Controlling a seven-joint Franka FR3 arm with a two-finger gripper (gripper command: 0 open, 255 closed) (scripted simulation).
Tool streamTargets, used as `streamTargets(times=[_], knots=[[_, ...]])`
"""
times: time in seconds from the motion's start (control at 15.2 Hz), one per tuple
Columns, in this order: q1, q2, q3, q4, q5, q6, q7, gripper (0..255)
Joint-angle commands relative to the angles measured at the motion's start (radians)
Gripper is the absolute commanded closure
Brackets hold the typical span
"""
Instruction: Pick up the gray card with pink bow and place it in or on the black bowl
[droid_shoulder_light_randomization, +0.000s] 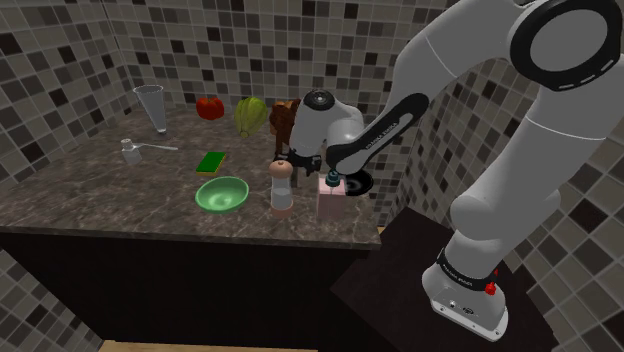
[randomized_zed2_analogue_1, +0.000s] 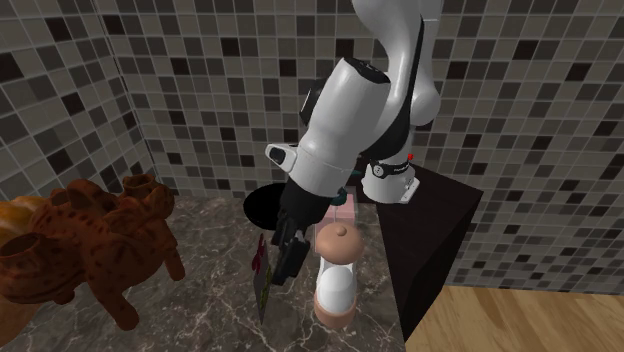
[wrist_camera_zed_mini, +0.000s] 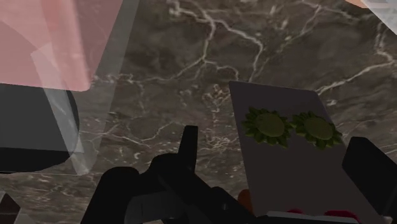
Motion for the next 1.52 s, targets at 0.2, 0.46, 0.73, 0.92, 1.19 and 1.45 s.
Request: streamTargets(times=[0.2,0.46,0.73,0.92,1.19,1.45], knots=[[-0.001,0.010,-0.001,0.005,-0.016,0.001,0.011,0],[-0.001,0.009,-0.001,0.005,-0.016,0.001,0.011,255],[-0.001,0.009,-0.001,0.005,-0.015,0.001,0.011,255],[-0.001,0.009,-0.001,0.005,-0.016,0.001,0.011,255],[0.002,-0.019,0.002,0.004,0.048,-0.011,-0.042,255],[0.018,-0.074,-0.004,0.007,0.164,-0.042,-0.138,255]])
